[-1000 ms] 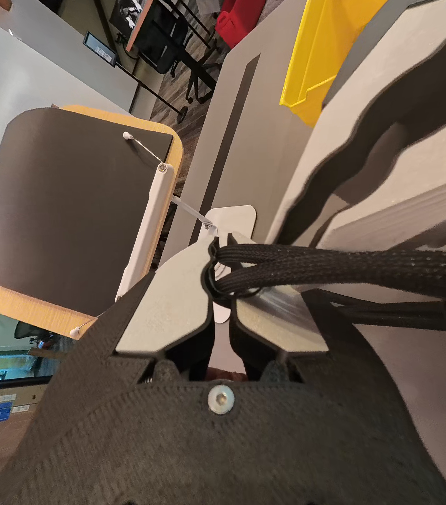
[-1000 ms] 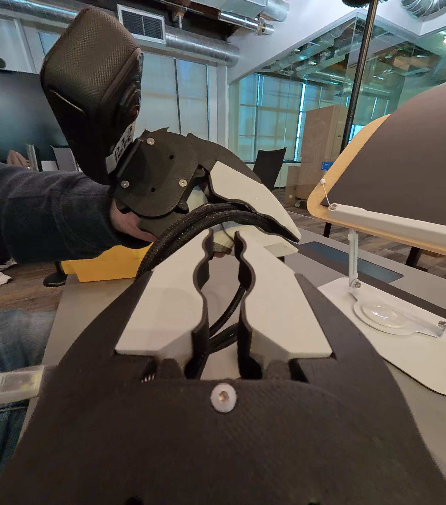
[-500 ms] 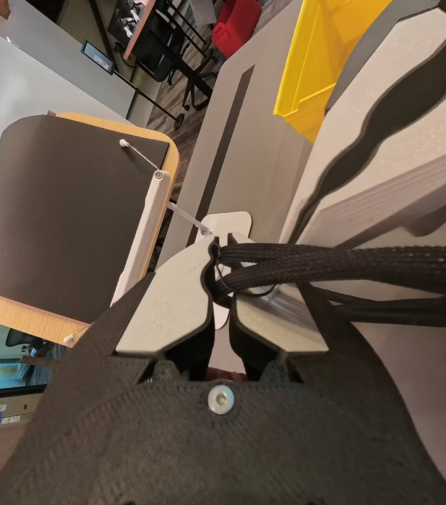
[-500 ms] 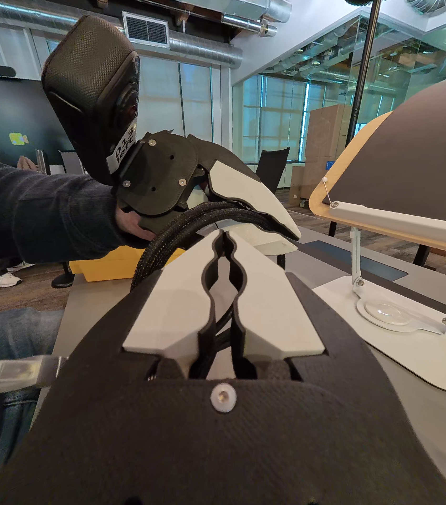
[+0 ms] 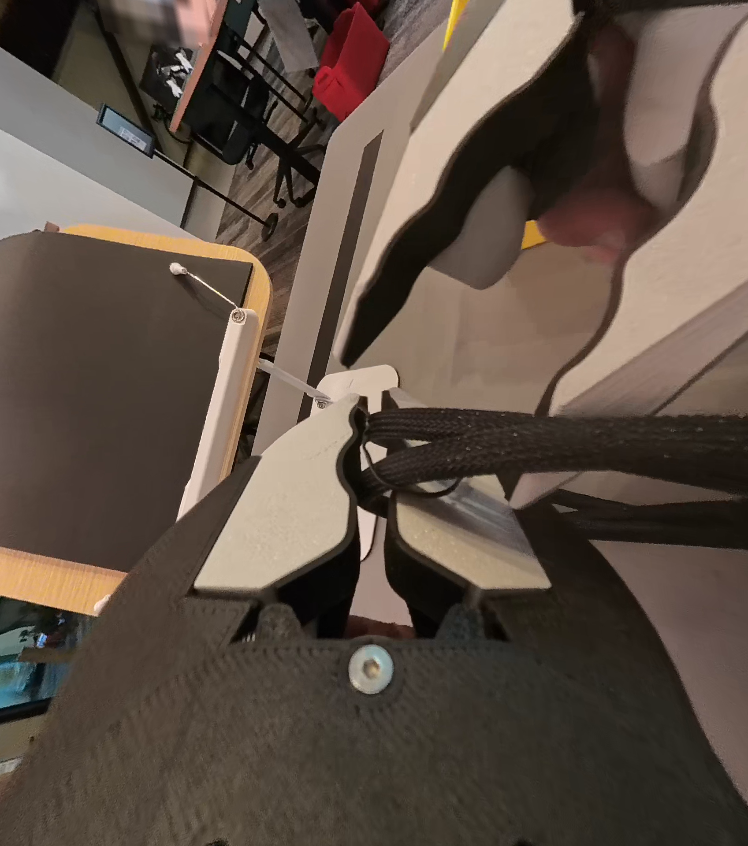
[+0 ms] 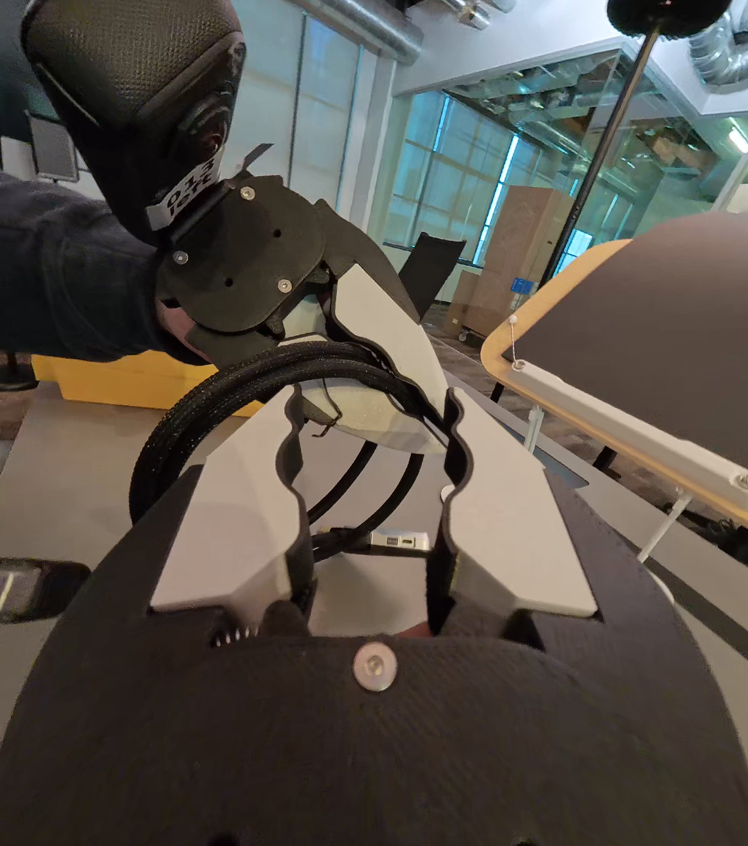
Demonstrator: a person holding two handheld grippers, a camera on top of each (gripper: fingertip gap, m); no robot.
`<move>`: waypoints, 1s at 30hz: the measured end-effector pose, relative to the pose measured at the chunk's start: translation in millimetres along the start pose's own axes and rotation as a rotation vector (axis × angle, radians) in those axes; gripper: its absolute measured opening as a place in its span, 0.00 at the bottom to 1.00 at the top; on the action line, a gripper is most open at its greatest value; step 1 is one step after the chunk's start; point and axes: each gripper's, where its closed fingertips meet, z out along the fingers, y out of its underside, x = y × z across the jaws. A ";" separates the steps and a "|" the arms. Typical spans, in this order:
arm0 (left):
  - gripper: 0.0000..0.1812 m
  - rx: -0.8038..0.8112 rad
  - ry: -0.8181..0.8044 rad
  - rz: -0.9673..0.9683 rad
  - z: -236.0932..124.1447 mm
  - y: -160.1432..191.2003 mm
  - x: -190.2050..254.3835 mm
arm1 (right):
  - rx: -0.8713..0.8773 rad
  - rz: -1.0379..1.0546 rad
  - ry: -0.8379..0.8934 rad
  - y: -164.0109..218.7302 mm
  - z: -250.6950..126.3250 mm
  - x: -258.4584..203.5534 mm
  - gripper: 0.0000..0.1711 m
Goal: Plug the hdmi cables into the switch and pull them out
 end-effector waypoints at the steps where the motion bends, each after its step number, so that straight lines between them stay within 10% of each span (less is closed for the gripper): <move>1: 0.02 0.006 0.009 0.006 -0.9 -1.1 1.1 | -0.006 -0.004 -0.027 -0.4 0.6 -1.5 0.36; 30: 0.03 -0.007 0.090 0.151 -9.3 -1.6 14.4 | -0.139 -0.213 -0.015 5.8 -4.4 -9.9 0.01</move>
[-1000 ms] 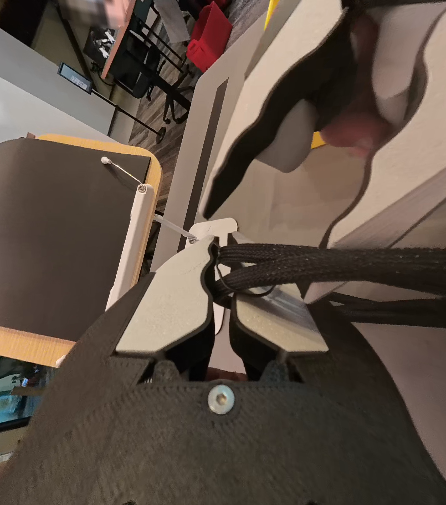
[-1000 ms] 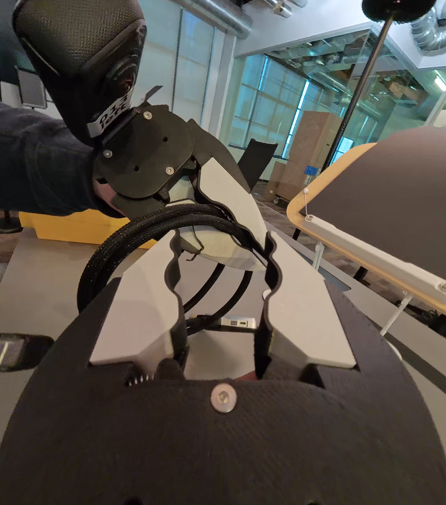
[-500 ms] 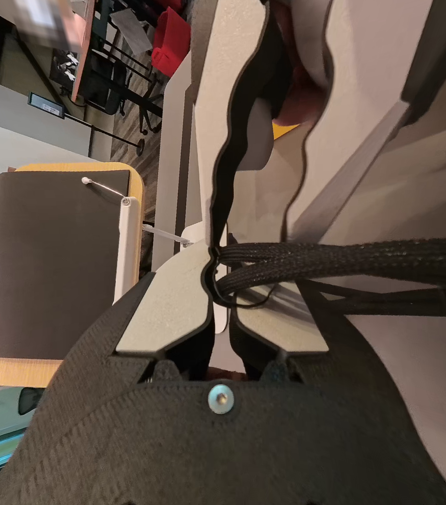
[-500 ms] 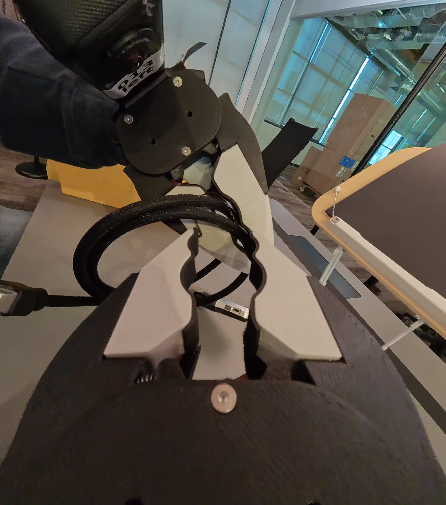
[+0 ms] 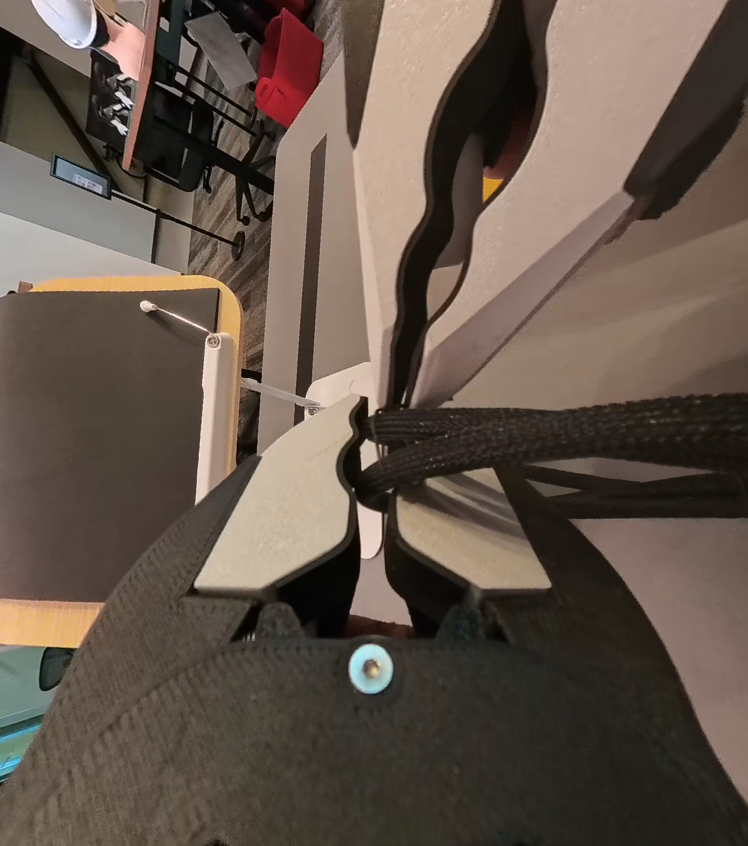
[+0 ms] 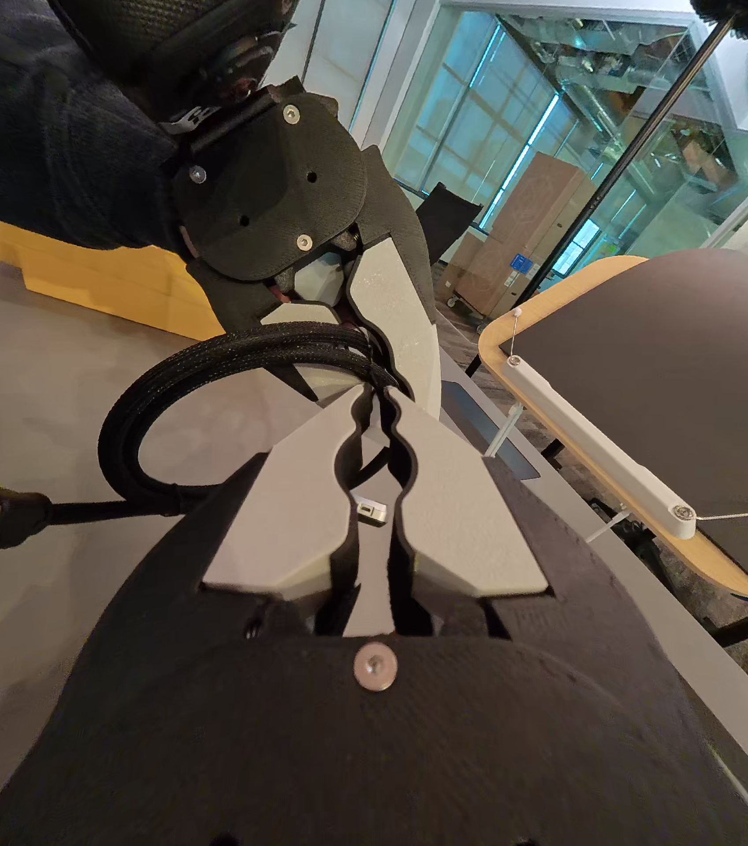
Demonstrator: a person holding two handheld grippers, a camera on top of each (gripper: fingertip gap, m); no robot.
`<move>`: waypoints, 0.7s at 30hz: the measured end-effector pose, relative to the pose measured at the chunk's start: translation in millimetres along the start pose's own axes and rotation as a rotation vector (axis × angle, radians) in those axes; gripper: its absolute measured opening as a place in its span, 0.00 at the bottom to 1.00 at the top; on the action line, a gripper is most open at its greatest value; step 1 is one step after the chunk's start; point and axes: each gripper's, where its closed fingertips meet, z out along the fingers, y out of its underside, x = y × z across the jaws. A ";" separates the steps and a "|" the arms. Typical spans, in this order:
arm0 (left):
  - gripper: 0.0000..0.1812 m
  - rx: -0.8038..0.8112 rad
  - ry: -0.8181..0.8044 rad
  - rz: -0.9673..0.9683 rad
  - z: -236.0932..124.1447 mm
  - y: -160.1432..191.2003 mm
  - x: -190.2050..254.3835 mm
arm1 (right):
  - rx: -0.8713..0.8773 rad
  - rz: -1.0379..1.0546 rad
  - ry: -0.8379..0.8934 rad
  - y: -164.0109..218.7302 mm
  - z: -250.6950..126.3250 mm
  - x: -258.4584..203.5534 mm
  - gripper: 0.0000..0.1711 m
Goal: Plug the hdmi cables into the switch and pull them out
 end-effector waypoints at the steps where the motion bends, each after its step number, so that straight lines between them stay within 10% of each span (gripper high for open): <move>1: 0.03 0.003 0.001 -0.002 0.1 -0.4 0.5 | 0.000 0.001 0.004 0.3 -0.2 -0.2 0.01; 21: 0.03 0.015 -0.054 -0.032 0.1 -1.1 -1.4 | -0.006 0.227 -0.060 2.5 -12.0 -13.9 0.00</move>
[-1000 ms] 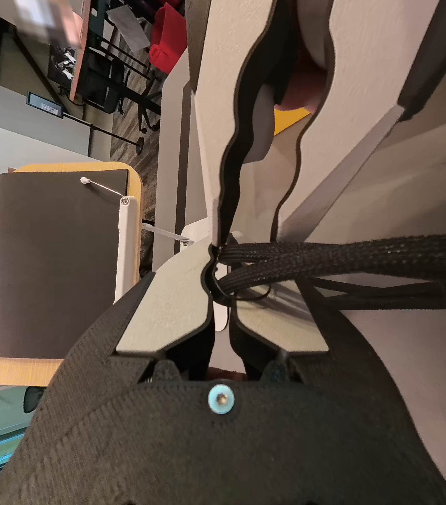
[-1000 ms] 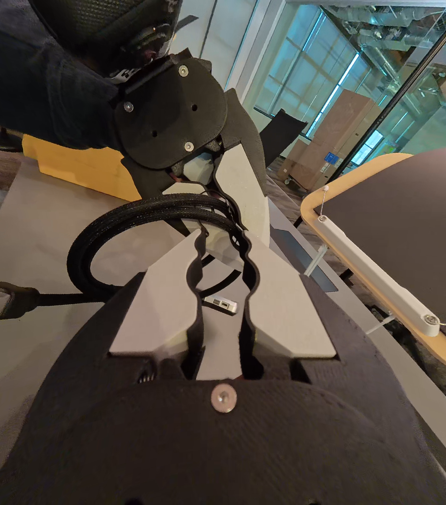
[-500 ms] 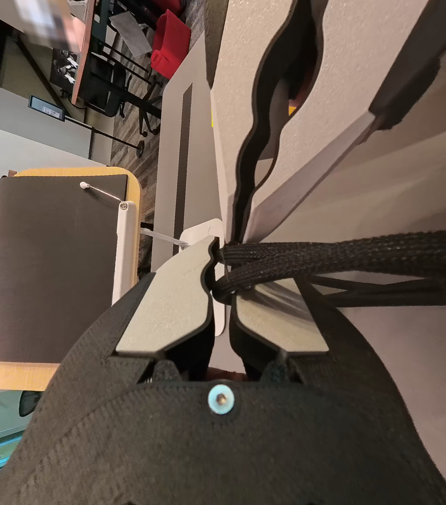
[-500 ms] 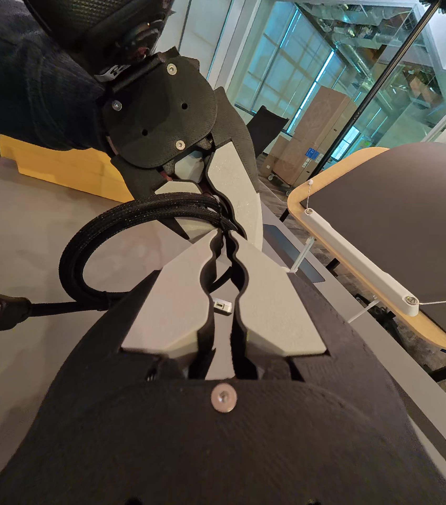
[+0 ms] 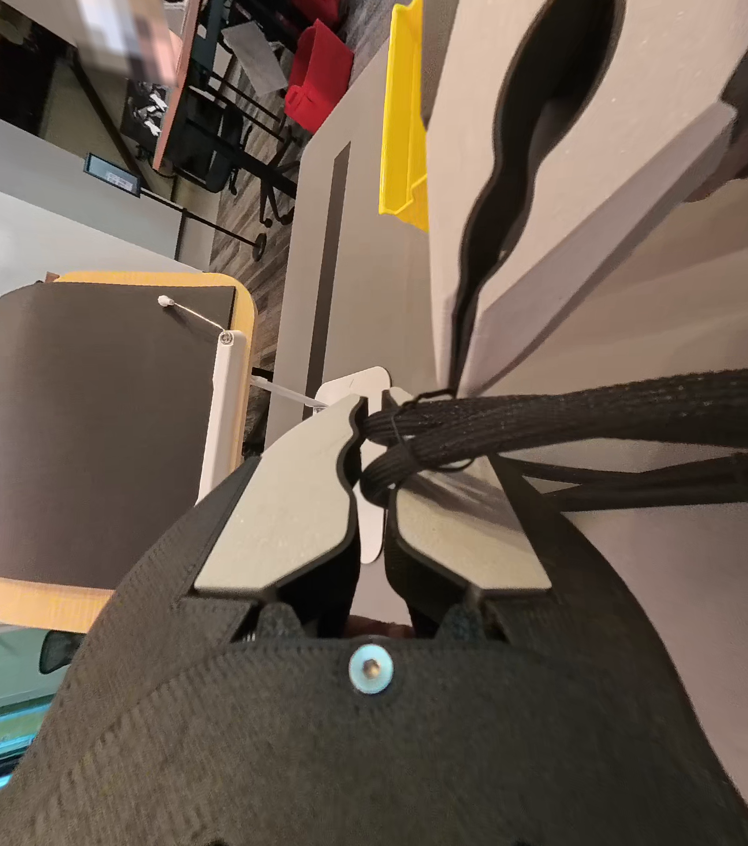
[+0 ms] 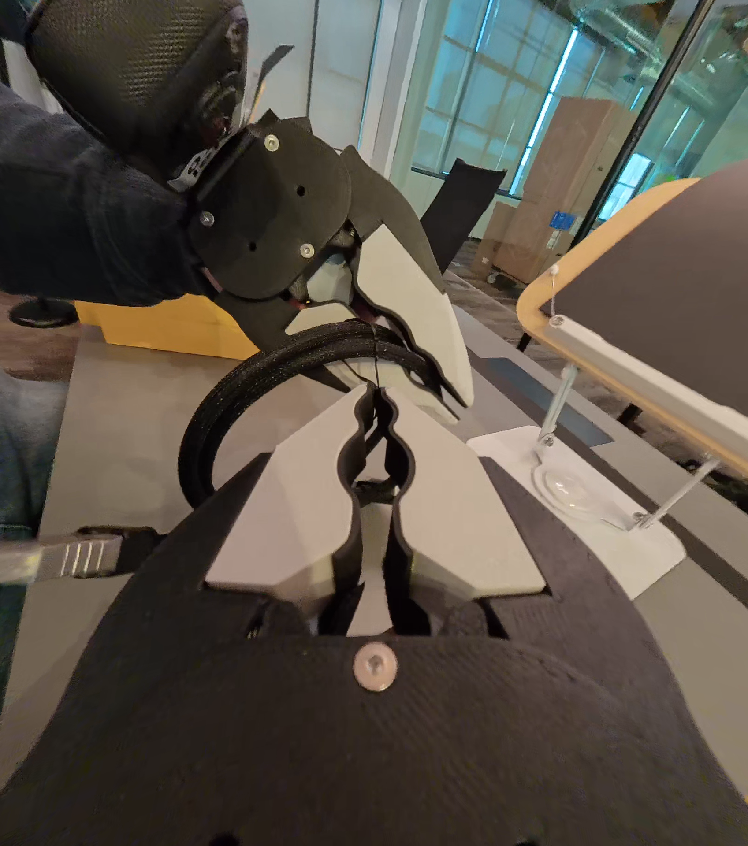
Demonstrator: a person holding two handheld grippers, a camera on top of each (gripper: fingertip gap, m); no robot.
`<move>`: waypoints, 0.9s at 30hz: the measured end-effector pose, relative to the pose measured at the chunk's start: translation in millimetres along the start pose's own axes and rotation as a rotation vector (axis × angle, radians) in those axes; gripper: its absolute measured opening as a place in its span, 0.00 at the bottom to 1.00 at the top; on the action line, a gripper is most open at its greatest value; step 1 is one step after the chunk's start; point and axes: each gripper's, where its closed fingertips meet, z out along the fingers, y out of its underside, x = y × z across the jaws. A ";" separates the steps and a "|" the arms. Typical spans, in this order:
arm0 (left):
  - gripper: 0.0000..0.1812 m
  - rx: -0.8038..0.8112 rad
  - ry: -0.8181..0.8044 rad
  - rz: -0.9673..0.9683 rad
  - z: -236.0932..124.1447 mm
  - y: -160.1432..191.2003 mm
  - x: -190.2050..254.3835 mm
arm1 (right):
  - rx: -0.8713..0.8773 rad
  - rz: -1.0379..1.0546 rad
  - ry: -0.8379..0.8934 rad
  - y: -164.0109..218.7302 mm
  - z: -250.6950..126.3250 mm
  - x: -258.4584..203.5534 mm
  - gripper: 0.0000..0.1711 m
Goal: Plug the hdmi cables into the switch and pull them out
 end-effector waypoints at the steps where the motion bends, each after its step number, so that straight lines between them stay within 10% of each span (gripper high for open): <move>1: 0.03 -0.002 -0.003 0.008 0.0 0.1 0.4 | 0.000 0.016 -0.009 0.5 -0.1 -1.3 0.00; 11: 0.02 0.006 -0.031 -0.005 -1.2 -1.4 0.5 | 0.060 0.261 -0.112 1.6 1.4 -8.6 0.00; 27: 0.02 -0.002 -0.018 -0.074 0.9 0.1 -0.2 | 0.029 -0.066 0.083 -4.0 -1.3 -9.1 0.18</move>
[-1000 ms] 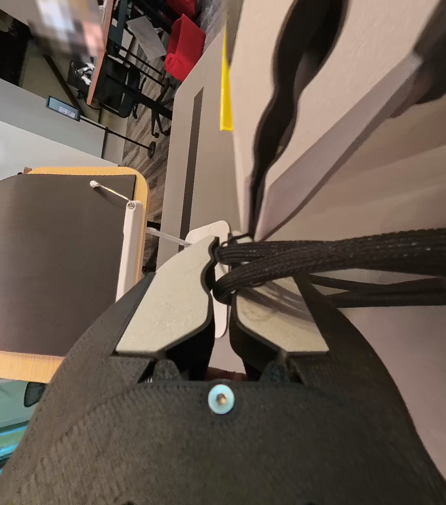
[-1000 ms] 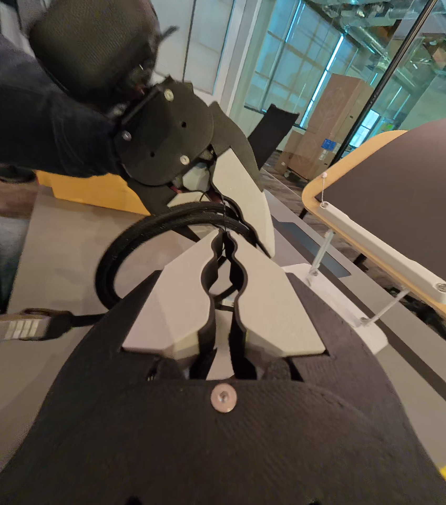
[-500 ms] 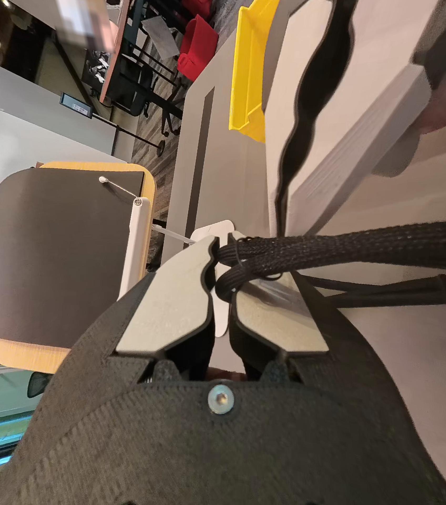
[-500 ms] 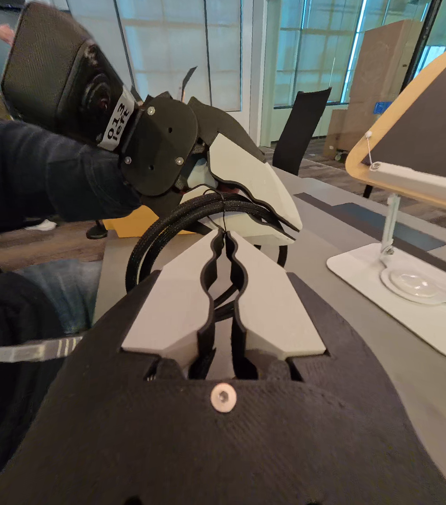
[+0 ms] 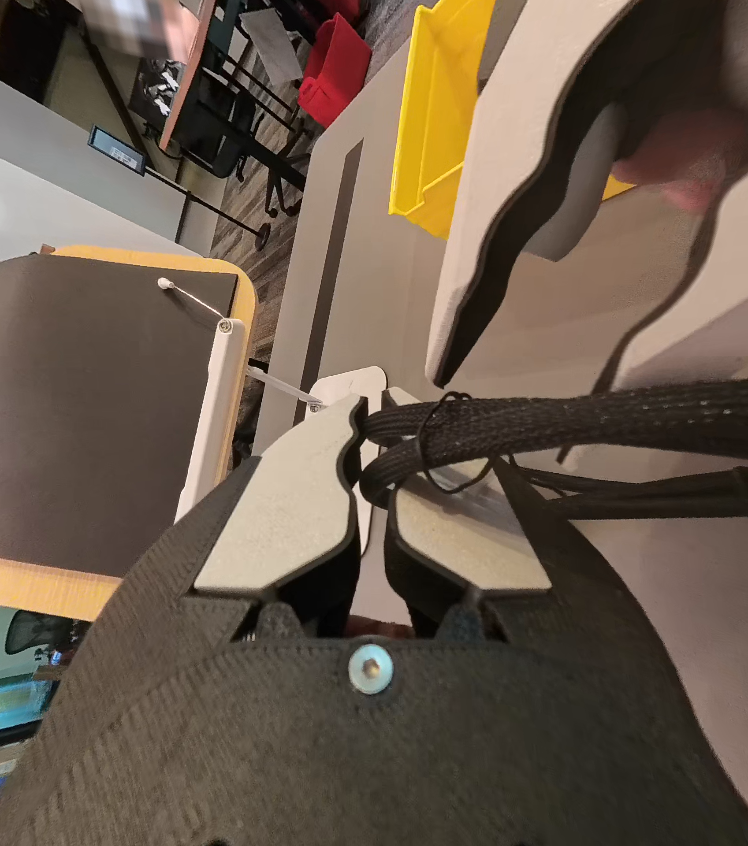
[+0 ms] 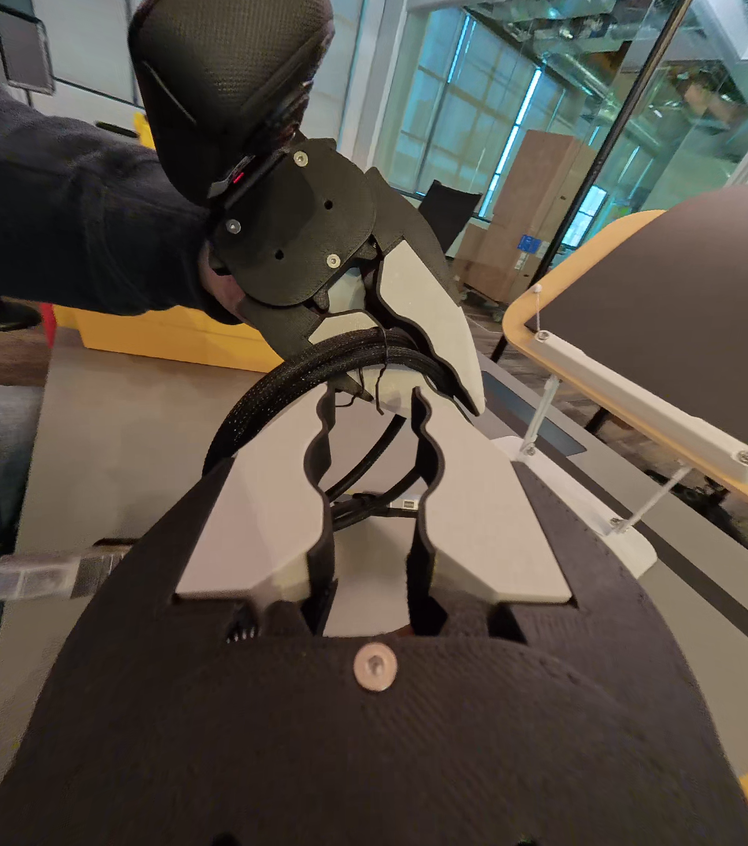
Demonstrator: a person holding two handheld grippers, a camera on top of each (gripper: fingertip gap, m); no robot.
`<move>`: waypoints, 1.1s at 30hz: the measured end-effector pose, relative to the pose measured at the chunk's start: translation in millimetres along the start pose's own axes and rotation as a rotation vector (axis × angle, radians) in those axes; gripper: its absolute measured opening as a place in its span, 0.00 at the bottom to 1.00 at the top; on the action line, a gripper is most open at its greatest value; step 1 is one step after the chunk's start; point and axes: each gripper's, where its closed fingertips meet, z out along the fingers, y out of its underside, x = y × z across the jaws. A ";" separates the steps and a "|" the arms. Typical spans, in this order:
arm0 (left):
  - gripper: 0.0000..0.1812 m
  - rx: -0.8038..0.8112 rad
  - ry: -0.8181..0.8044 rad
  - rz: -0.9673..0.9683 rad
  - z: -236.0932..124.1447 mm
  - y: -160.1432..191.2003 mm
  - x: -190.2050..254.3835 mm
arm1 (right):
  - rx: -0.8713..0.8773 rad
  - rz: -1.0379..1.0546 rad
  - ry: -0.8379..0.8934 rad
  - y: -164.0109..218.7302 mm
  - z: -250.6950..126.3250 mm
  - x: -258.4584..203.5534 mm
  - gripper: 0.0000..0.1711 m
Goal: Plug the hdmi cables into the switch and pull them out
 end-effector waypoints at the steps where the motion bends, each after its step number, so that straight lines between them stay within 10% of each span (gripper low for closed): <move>1: 0.02 0.000 -0.005 -0.002 0.1 -0.2 -0.5 | -0.007 -0.009 0.016 0.4 0.3 0.0 0.19; 17: 0.02 0.017 -0.018 -0.043 0.2 -4.5 -2.2 | 0.008 -0.003 0.015 -2.2 6.7 -5.4 0.00; 33: 0.02 0.176 -0.132 0.019 -22.9 -27.2 -13.1 | 0.243 0.910 -0.474 -27.3 -12.6 -13.0 0.00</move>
